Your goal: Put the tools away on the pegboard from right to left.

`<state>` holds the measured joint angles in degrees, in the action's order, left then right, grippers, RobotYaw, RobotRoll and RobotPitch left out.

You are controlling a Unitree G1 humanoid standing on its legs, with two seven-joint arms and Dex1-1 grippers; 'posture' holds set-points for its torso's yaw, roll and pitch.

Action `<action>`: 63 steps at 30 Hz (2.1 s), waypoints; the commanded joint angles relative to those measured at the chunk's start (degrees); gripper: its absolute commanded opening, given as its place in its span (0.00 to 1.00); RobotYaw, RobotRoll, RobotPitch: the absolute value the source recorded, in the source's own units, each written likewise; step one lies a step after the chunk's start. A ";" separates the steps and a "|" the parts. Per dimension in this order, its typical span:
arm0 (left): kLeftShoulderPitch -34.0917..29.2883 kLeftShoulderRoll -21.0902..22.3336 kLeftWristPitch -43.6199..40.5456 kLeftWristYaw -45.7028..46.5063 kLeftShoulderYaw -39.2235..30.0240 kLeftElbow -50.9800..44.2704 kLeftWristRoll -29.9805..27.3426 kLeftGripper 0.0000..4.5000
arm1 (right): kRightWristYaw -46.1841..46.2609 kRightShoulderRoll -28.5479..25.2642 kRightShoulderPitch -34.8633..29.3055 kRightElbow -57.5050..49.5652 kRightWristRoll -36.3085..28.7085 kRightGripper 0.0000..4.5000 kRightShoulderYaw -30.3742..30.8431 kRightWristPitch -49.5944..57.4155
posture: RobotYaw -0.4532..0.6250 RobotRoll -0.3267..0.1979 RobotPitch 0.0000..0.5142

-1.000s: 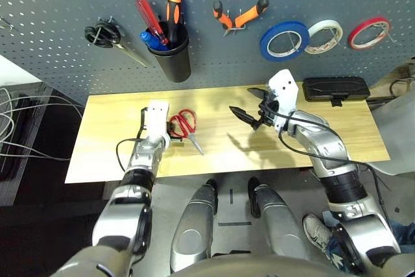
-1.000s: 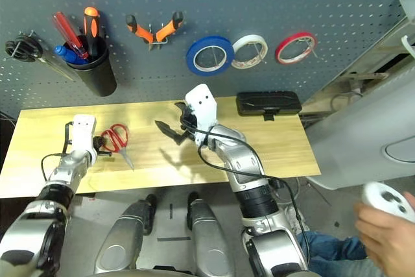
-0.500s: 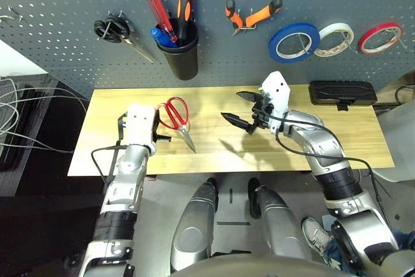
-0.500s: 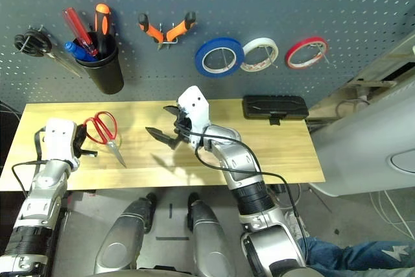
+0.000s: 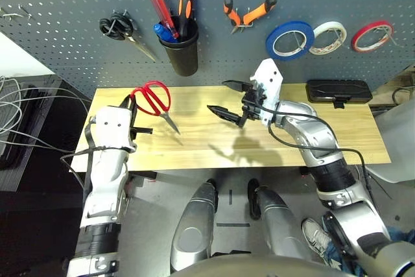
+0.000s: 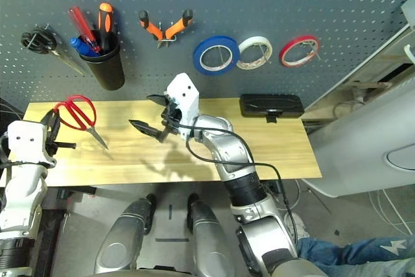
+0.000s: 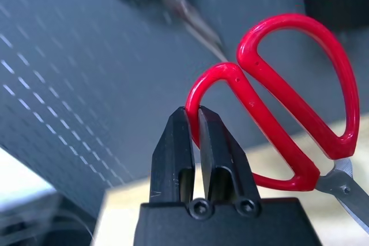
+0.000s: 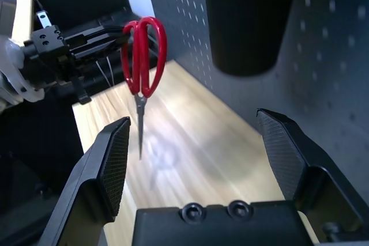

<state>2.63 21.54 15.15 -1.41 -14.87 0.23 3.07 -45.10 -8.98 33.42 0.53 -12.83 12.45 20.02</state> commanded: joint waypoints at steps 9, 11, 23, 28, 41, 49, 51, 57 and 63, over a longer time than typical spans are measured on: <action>1.87 1.03 5.82 2.40 -3.06 -2.21 1.33 0.01 | 0.64 2.54 2.60 -0.57 -2.25 1.00 -1.31 -4.74 | 0.54 0.62 0.53; 3.22 1.53 5.58 2.80 -3.64 -1.69 1.57 0.01 | 0.80 3.13 3.07 -0.50 -2.55 1.00 -1.38 -5.52 | 0.54 0.62 0.52; 10.88 4.03 4.69 4.88 -6.10 3.05 1.09 0.01 | 1.52 4.88 5.05 -0.11 -3.20 1.00 -1.54 -8.82 | 0.54 0.62 0.52; 13.10 4.15 3.86 5.40 -6.56 5.99 0.00 0.01 | 1.96 4.82 5.14 0.06 -3.23 1.00 -1.57 -8.60 | 0.54 0.62 0.51; 14.99 5.03 4.80 6.17 -7.46 10.61 -1.04 0.01 | 3.56 5.42 5.83 0.03 -3.53 1.00 -2.17 -8.21 | 0.53 0.62 0.52; 13.05 4.29 5.13 6.14 -7.36 9.49 -1.72 0.01 | 3.43 5.24 5.62 0.16 -3.57 1.00 -1.87 -7.76 | 0.53 0.62 0.52; 12.43 3.99 5.13 6.23 -7.49 9.29 -1.95 0.01 | 3.35 5.18 5.63 0.21 -3.55 1.00 -1.81 -7.65 | 0.53 0.62 0.52; 12.86 3.87 4.63 6.99 -8.23 9.94 -2.88 0.01 | 3.21 4.92 5.53 0.10 -3.57 1.00 -1.72 -7.29 | 0.53 0.62 0.52; 15.72 4.32 2.47 7.08 -7.81 13.78 -3.35 0.01 | 3.44 4.94 5.70 0.53 -3.32 1.00 -1.68 -7.29 | 0.54 0.62 0.50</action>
<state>18.52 25.70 18.70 5.37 -21.97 12.10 0.18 -41.41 -4.09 39.39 0.66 -15.80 10.13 12.32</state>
